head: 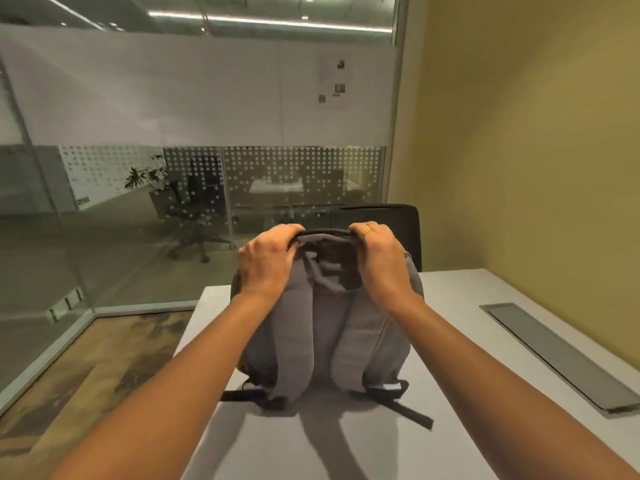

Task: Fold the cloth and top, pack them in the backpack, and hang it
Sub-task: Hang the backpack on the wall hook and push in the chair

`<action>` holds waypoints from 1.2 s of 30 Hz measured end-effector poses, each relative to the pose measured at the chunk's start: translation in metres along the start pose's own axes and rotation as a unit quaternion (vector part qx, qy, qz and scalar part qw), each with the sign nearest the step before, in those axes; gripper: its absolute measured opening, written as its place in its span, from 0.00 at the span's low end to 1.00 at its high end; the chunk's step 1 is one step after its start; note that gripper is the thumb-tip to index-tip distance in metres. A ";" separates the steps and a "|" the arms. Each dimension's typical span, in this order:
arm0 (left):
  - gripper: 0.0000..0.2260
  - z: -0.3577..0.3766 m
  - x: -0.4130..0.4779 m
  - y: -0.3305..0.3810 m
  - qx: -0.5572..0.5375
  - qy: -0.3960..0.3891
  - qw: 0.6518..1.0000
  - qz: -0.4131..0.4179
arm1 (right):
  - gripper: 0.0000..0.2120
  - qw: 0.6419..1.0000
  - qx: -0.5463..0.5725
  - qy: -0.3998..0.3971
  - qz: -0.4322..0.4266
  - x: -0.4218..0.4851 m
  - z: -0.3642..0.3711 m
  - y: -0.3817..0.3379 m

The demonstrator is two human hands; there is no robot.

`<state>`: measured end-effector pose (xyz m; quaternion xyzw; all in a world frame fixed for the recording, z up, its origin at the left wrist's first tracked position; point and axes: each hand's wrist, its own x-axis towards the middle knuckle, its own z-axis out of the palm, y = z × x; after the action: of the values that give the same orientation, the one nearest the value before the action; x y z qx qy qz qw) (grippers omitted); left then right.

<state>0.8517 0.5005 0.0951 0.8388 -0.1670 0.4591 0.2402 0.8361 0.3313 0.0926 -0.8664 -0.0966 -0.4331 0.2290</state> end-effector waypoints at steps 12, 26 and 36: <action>0.11 0.029 0.009 -0.032 0.016 -0.067 0.991 -0.117 | 0.15 0.998 -0.039 -0.048 -0.013 0.011 0.049 0.010; 0.12 0.041 -0.020 -0.039 0.006 -0.003 0.995 -0.096 | 0.29 0.984 -0.046 -0.087 0.149 -0.054 0.060 -0.002; 0.22 0.039 -0.071 -0.046 -0.070 -0.053 0.979 -0.183 | 0.21 0.995 0.049 -0.008 0.092 -0.072 0.054 -0.004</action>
<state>0.8645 0.5216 0.0050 0.8594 -0.0552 0.3493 0.3693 0.8292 0.3635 0.0083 -0.8627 -0.0398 -0.3980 0.3094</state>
